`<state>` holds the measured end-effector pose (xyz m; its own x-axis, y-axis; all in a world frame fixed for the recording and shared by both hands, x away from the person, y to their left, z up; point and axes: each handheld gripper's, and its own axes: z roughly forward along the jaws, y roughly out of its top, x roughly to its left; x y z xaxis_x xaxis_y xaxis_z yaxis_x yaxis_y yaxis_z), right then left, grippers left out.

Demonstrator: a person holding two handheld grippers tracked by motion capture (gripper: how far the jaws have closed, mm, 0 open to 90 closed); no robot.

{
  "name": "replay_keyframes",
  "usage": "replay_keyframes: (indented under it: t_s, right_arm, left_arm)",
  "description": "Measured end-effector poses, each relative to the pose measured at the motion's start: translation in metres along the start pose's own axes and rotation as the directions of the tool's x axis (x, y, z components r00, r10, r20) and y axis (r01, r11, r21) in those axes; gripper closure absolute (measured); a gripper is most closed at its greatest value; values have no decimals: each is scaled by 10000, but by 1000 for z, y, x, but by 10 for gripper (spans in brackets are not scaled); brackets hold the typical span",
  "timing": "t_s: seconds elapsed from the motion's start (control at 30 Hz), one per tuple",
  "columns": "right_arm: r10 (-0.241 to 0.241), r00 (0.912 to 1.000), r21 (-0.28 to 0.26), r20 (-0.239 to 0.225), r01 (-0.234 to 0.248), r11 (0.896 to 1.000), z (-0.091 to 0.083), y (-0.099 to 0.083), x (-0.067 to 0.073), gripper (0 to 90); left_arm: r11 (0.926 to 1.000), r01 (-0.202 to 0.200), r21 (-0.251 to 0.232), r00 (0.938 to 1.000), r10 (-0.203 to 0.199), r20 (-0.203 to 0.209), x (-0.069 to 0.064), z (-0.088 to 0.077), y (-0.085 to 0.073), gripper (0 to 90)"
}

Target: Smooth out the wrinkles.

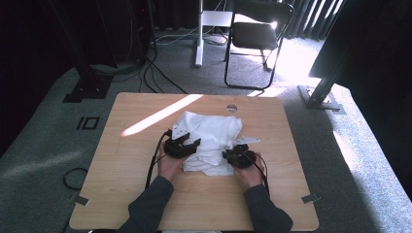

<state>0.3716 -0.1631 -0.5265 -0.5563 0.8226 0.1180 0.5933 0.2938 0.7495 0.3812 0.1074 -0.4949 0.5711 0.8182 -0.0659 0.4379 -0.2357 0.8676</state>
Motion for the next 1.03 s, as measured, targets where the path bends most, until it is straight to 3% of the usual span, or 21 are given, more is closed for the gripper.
replay_keyframes:
  t_s: [0.07, 0.17, 0.2, 0.23, 0.27, 0.3, 0.33, 0.37, 0.43, 0.5, 0.53, 0.6, 0.67, 0.87, 1.03]
  right_arm:
    - [7, 9996, 223, 289, -13, 9998, -7, -11, -3, 888]
    - [-60, 9997, 558, 218, 48, 9984, -12, -25, -8, 893]
    - [-49, 9997, 516, 235, 37, 9987, -13, -27, -9, 857]
    - [10, 9997, 295, 239, -17, 9996, -16, -28, -11, 765]
    - [10, 9997, 295, 239, -17, 9996, -16, -28, -11, 765]
    - [159, 9992, -65, 373, -157, 9999, -19, -27, -13, 684]
    - [413, 9976, -839, 557, -366, 9958, -26, -18, -17, 684]
    - [528, 9970, -1162, 568, -460, 9922, -28, -13, -20, 677]
    - [674, 9959, -1591, 603, -570, 9856, -28, 0, -23, 624]
    - [731, 9962, -1664, 471, -644, 9840, -27, 7, -24, 610]
    - [614, 9970, -1964, 466, -511, 9792, -21, 22, -23, 566]
    - [553, 9979, -1881, 341, -479, 9810, -11, 31, -23, 522]
    - [639, 9977, -1327, 243, -602, 9893, -1, 33, -21, 505]
    - [820, 9964, -1553, 210, -778, 9848, -4, 13, -15, 488]
    - [681, 9960, -1781, 584, -567, 9824, -32, -14, -18, 453]
  left_arm:
    - [10000, -30, -65, 10000, 30, -28, 2, -10, -7, 456]
    - [10000, -76, -34, 9999, 76, -132, 4, -21, -19, 450]
    - [10000, 8, 3, 10000, -8, -54, 5, -25, -25, 450]
    - [10000, -24, 29, 9999, 24, -100, 6, -27, -28, 449]
    - [10000, -24, 29, 9999, 24, -100, 6, -27, -28, 449]
    - [10000, -56, 33, 9999, 57, -127, 6, -30, -34, 449]
    - [9999, -71, 73, 10000, 72, -56, 5, -30, -37, 449]
    - [9998, -165, 134, 9998, 164, 58, 4, -29, -39, 449]
    - [9986, -441, 287, 9990, 438, 115, 0, -27, -43, 448]
    - [9967, -672, 447, 9977, 669, 83, -5, -24, -49, 447]
    - [9958, -757, 517, 9971, 755, 50, -6, -23, -50, 436]
    - [9969, -615, 489, 9981, 611, 99, -5, -23, -51, 430]
    - [9976, -524, 457, 9986, 519, 112, -3, -26, -53, 431]
    - [9979, -421, 487, 9991, 423, -22, 3, -42, -61, 432]
    - [9993, -173, 330, 9996, 181, -224, 9, -59, -66, 431]
